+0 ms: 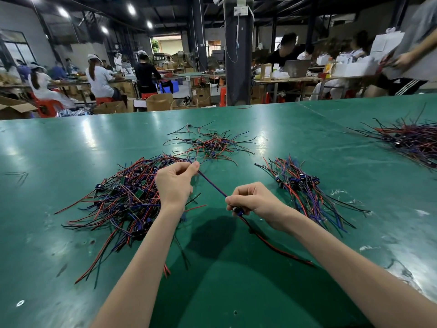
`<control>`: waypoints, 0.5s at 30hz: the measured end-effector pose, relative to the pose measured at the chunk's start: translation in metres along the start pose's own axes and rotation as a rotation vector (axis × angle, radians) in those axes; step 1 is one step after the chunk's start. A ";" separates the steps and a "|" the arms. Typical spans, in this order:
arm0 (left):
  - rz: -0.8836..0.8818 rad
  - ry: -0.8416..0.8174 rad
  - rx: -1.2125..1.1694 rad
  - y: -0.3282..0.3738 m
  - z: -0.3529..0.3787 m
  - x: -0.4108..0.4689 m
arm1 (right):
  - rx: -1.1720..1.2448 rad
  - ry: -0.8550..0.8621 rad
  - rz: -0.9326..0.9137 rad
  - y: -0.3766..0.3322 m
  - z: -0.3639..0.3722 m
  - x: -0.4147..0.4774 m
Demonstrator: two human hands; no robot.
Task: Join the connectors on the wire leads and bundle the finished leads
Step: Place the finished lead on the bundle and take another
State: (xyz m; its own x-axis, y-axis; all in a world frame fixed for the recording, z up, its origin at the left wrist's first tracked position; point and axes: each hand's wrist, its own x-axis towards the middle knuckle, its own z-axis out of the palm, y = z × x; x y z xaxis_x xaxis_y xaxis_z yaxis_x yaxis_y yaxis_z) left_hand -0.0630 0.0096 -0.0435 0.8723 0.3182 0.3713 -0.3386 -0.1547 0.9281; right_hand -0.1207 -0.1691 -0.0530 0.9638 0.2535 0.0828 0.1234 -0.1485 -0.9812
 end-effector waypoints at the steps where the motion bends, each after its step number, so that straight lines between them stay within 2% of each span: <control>1: 0.033 -0.001 0.038 0.000 0.000 0.000 | 0.002 0.000 0.001 0.000 0.000 0.000; 4: 0.144 -0.026 0.128 0.000 -0.001 -0.002 | 0.002 -0.001 0.010 0.000 0.000 0.000; 8: 0.184 -0.046 0.143 0.001 -0.001 -0.004 | 0.005 -0.004 0.023 0.001 -0.002 0.000; 15: 0.006 -0.044 0.019 0.007 0.000 -0.005 | -0.012 -0.007 0.027 0.003 -0.002 0.000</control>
State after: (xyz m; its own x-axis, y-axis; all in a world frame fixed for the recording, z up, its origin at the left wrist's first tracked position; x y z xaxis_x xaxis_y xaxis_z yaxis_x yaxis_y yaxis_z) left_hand -0.0696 0.0071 -0.0392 0.8853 0.2756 0.3747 -0.3373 -0.1743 0.9251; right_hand -0.1203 -0.1717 -0.0553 0.9650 0.2564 0.0550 0.1004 -0.1672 -0.9808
